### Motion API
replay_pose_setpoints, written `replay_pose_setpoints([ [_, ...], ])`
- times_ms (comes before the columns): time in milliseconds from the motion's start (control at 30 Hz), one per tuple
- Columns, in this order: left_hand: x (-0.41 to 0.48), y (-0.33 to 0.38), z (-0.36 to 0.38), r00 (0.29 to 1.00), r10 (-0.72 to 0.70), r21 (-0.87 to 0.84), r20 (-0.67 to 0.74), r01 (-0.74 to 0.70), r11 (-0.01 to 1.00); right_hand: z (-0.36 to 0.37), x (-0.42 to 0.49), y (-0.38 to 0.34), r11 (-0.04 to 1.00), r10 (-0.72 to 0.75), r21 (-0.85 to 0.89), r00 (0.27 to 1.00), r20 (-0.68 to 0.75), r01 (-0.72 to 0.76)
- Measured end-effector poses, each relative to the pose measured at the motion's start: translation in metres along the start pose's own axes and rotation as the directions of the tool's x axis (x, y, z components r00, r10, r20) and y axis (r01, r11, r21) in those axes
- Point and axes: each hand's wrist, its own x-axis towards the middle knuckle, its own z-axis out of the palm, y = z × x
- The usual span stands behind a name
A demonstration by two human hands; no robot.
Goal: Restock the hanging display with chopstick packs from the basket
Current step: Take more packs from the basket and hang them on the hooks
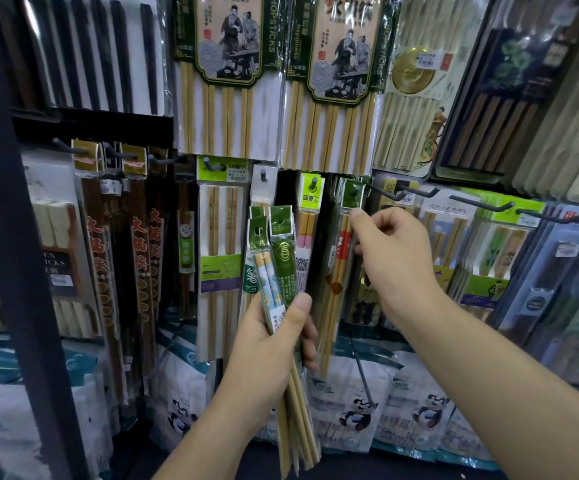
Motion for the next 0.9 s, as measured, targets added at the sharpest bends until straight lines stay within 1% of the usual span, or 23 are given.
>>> replay_pose_setpoints([
  [67,-0.001,-0.001,0.0,1.0,-0.01,-0.002,0.012,0.01,1.0,-0.004,-0.01,0.001,0.999,-0.031,-0.03,0.998,0.049,0.033],
  [100,-0.001,-0.001,0.001,1.0,-0.019,-0.009,0.019,0.02,1.0,-0.005,-0.016,0.001,0.998,-0.057,-0.023,0.992,0.116,0.06],
  [167,-0.001,-0.001,0.001,0.999,-0.033,-0.028,0.043,0.034,0.999,-0.006,-0.029,-0.002,0.994,-0.104,-0.01,0.95,0.296,0.112],
  [233,-0.001,-0.001,0.003,0.997,-0.038,-0.063,0.063,0.042,0.997,-0.006,-0.036,-0.004,0.989,-0.128,-0.014,0.906,0.405,0.146],
  [300,-0.002,-0.001,0.004,0.997,-0.054,-0.11,0.061,0.061,0.992,-0.007,-0.037,-0.007,0.989,-0.129,-0.013,0.892,0.434,0.149],
  [400,-0.002,0.0,0.005,0.994,-0.088,-0.134,0.063,0.096,0.986,-0.008,-0.036,-0.008,0.995,-0.095,0.052,0.872,0.48,0.08],
  [467,-0.003,0.002,0.005,0.993,-0.1,-0.148,0.062,0.108,0.983,-0.009,-0.037,-0.008,0.993,-0.103,0.096,0.859,0.501,0.063],
  [533,-0.003,0.003,0.006,0.993,-0.102,-0.158,0.062,0.11,0.981,-0.008,-0.038,-0.006,0.99,-0.132,0.115,0.86,0.492,0.087],
  [667,-0.003,0.002,0.006,0.991,-0.121,-0.151,0.063,0.129,0.98,-0.006,-0.037,-0.004,0.989,-0.15,0.076,0.89,0.43,0.13],
  [767,-0.001,0.0,0.005,0.991,-0.135,-0.163,0.009,0.135,0.977,-0.006,-0.033,-0.005,0.988,-0.155,0.077,0.932,0.328,0.137],
  [833,0.001,-0.001,0.003,0.99,-0.129,-0.094,-0.059,0.124,0.988,-0.007,-0.026,-0.008,0.987,-0.141,0.104,0.958,0.25,0.118],
  [900,0.002,-0.002,0.003,0.989,-0.121,-0.077,-0.083,0.115,0.99,-0.008,-0.017,-0.011,0.986,-0.121,0.14,0.974,0.191,0.094],
])
